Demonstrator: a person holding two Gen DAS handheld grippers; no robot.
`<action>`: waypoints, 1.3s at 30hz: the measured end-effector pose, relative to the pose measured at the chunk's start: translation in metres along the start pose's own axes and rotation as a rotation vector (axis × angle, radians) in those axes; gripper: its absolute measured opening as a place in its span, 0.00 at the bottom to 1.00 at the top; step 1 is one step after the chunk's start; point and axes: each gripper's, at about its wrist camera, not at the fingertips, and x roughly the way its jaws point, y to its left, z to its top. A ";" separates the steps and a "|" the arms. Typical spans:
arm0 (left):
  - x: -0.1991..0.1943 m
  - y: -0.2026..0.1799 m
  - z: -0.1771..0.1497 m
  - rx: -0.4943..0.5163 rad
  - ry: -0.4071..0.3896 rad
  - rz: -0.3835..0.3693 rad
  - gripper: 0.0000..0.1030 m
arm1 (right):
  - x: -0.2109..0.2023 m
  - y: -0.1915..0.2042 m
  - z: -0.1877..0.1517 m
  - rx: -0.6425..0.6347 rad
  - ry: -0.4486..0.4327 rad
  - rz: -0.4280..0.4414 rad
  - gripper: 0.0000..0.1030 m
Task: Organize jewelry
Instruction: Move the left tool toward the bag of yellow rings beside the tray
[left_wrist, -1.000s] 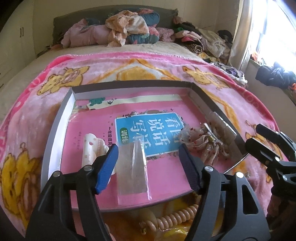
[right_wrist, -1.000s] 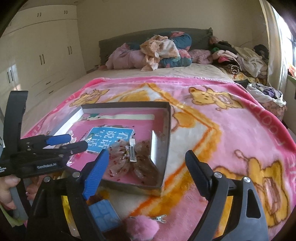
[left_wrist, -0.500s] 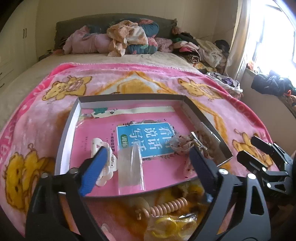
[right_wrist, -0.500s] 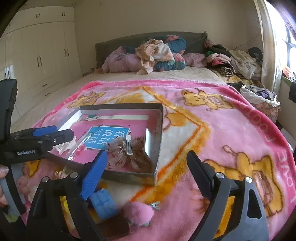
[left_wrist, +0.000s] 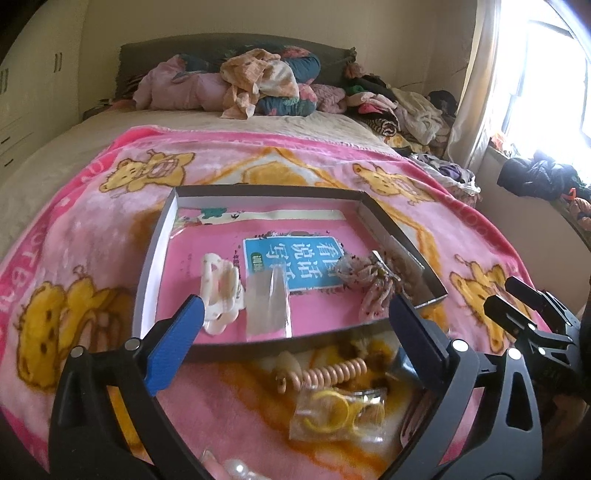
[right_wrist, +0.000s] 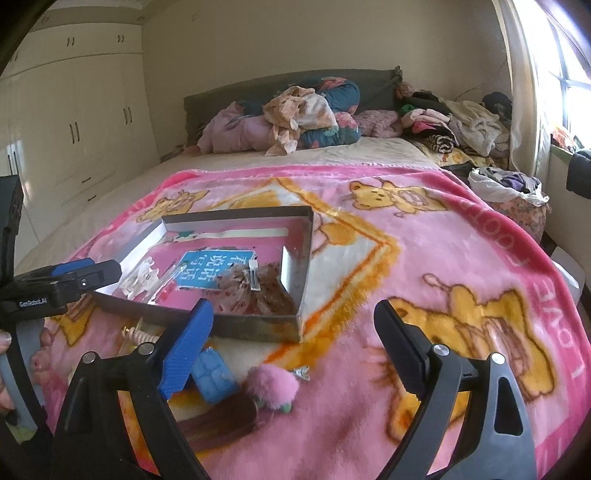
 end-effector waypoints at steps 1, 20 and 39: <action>-0.002 0.001 -0.001 0.001 -0.002 0.001 0.89 | -0.002 0.000 -0.002 0.000 -0.001 -0.002 0.84; -0.034 0.005 -0.024 0.039 -0.019 0.014 0.89 | -0.025 0.015 -0.021 -0.031 0.006 0.007 0.84; -0.042 0.010 -0.052 0.064 0.024 0.031 0.89 | -0.024 0.036 -0.038 -0.088 0.049 0.018 0.83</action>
